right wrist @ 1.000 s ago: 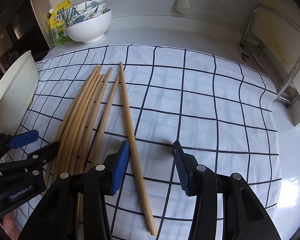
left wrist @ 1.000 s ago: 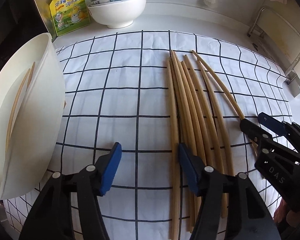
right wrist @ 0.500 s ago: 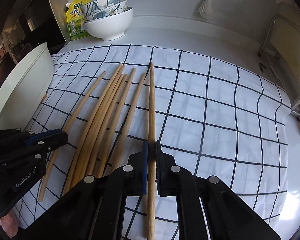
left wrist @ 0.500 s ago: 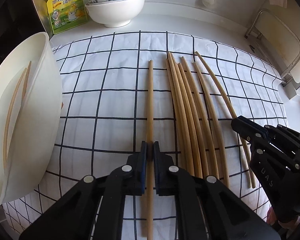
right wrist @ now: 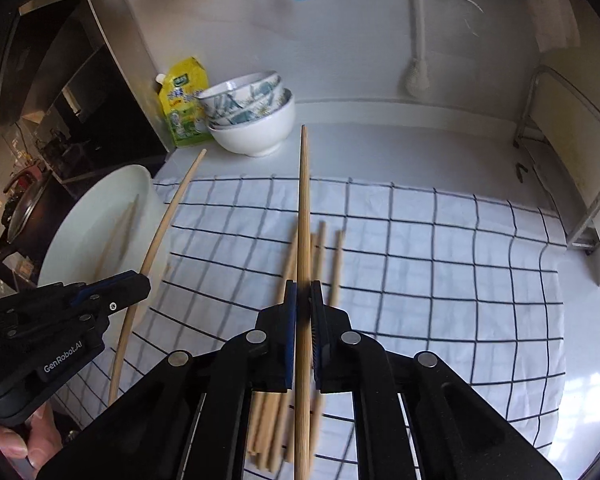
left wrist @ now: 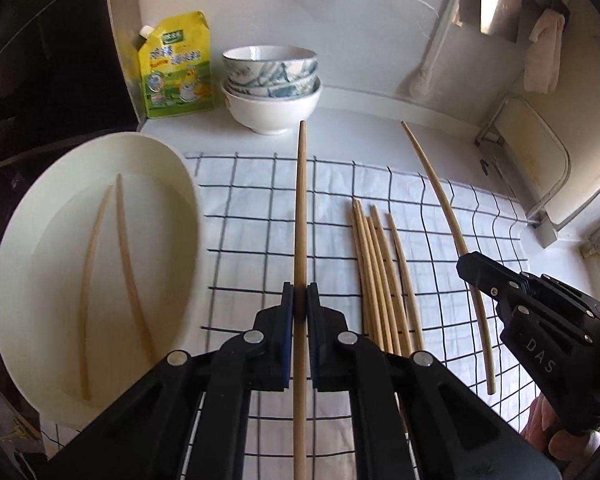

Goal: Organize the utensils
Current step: 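Lower the left tool's chopstick into the basin and open it while the right tool releases its own, then return both open tools to the chopstick bundle on the cloth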

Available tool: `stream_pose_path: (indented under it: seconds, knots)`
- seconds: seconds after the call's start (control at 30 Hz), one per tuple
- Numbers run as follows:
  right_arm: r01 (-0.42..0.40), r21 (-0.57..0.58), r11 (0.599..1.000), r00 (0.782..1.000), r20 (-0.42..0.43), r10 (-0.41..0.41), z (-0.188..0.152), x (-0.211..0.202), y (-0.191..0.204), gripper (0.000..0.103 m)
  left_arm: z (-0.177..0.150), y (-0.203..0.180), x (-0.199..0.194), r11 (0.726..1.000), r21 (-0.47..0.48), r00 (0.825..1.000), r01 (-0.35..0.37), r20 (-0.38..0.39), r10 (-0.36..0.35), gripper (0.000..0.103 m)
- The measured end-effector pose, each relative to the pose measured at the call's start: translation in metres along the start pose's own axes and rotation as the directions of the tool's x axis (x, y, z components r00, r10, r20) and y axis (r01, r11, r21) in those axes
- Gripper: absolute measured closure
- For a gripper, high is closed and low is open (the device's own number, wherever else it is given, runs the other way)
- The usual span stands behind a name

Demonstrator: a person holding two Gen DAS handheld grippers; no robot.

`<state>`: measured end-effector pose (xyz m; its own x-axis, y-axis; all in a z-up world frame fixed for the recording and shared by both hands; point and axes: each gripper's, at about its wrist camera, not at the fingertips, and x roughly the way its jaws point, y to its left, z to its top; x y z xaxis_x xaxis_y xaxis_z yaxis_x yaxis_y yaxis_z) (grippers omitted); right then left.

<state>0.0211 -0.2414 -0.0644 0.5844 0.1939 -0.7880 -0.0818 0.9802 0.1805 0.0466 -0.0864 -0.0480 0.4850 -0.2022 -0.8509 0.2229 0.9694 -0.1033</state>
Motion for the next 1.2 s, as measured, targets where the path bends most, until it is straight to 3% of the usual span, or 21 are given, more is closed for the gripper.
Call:
stream_pose_path:
  seconds: [0.17,0.3,0.57,0.77,0.97,1.03,1.1,1.17,1.2]
  knots:
    - [-0.070,-0.098,0.993,0.997,0.023,0.072,0.028,0.002,0.066,0.096,0.012,0.059,-0.031,0.996,-0.070,0.997,-0.048,0.059,0.052,0.096]
    - [-0.139,-0.168,0.976,0.990,-0.015,0.139,0.044,0.023,0.123,0.096,0.012,0.109,-0.042,0.988,-0.119,0.991,-0.103,0.079,0.112,0.096]
    - [-0.197,-0.240,0.950,0.976,-0.139,0.168,0.049,0.082,0.219,0.096,0.005,0.191,-0.016,0.972,-0.171,0.986,-0.159,0.012,0.164,0.096]
    - [-0.165,-0.225,0.960,0.967,-0.231,0.112,0.036,0.123,0.241,0.096,-0.002,0.217,0.016,0.973,-0.162,0.986,-0.163,-0.066,0.154,0.096]
    - [-0.127,-0.193,0.973,0.962,-0.263,0.074,0.030,0.142,0.238,0.096,-0.008,0.227,0.032,0.979,-0.151,0.987,-0.135,-0.109,0.119,0.095]
    - [-0.118,-0.190,0.975,0.964,-0.257,0.067,0.031,0.142,0.235,0.096,-0.009,0.230,0.031,0.980,-0.158,0.988,-0.124,-0.105,0.109,0.091]
    - [-0.103,-0.188,0.977,0.970,-0.238,0.056,0.031,0.138,0.232,0.090,-0.008,0.235,0.029,0.977,-0.175,0.989,-0.125,-0.101,0.108,0.068]
    - [-0.087,-0.184,0.979,0.975,-0.215,0.046,0.032,0.135,0.228,0.087,-0.007,0.239,0.025,0.973,-0.188,0.989,-0.133,-0.086,0.118,0.055]
    - [-0.082,-0.182,0.980,0.977,-0.208,0.043,0.033,0.133,0.226,0.087,-0.006,0.241,0.022,0.971,-0.195,0.989,-0.136,-0.080,0.123,0.055]
